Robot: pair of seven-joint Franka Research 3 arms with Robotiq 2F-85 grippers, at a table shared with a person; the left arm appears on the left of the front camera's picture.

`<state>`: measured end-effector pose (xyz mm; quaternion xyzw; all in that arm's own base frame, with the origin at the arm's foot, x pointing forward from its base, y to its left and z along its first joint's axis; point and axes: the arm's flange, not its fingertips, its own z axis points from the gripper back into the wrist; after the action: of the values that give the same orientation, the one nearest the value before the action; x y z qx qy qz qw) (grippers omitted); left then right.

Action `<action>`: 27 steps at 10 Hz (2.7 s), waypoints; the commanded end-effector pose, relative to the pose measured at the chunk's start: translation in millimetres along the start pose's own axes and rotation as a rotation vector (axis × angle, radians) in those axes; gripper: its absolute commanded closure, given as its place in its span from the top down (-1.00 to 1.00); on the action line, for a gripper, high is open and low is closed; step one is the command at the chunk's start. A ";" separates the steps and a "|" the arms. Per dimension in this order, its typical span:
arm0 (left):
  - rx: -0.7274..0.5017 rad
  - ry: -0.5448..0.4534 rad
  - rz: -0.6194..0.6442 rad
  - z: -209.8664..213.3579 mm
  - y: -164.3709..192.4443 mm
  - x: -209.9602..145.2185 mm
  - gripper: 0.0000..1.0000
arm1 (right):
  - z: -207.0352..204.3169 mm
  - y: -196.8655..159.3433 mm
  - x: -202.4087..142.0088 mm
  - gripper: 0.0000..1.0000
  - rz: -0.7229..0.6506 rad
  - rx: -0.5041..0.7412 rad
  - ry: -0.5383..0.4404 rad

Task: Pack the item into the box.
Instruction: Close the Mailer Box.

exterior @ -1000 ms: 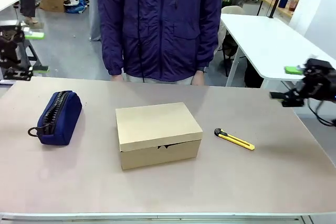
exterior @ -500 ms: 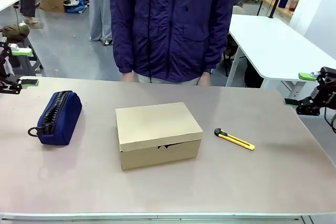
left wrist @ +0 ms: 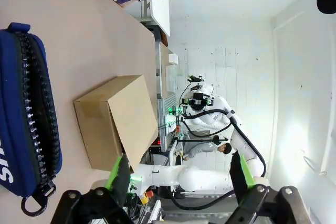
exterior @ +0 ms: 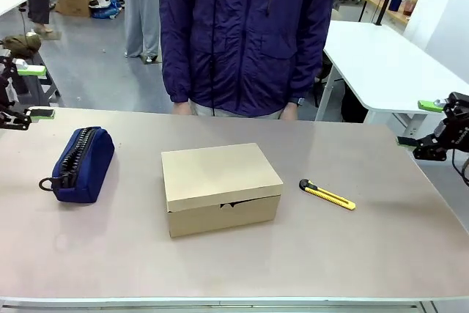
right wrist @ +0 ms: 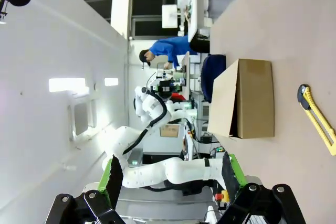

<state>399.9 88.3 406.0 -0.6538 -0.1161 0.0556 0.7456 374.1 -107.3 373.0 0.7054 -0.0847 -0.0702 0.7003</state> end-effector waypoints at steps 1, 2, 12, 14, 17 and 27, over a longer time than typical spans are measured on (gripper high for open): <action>0.008 -0.005 0.008 -0.9 -5.0 -0.1 1.00 | 0.6 3.0 -3.0 1.00 0.012 0.006 0.007; 0.008 -0.005 0.008 -0.9 -5.0 -0.1 1.00 | 0.6 3.0 -3.0 1.00 0.012 0.006 0.007; 0.008 -0.005 0.008 -0.9 -5.0 -0.1 1.00 | 0.6 3.0 -3.0 1.00 0.012 0.006 0.007; 0.008 -0.005 0.008 -0.9 -5.0 -0.1 1.00 | 0.6 3.0 -3.0 1.00 0.012 0.006 0.007; 0.008 -0.005 0.008 -0.9 -5.0 -0.1 1.00 | 0.6 3.0 -3.0 1.00 0.012 0.006 0.007; 0.008 -0.005 0.008 -0.9 -5.0 -0.1 1.00 | 0.6 3.0 -3.0 1.00 0.012 0.006 0.007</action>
<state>400.0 88.4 406.0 -0.6537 -0.1161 0.0558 0.7457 374.1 -107.3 373.1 0.7054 -0.0847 -0.0702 0.7003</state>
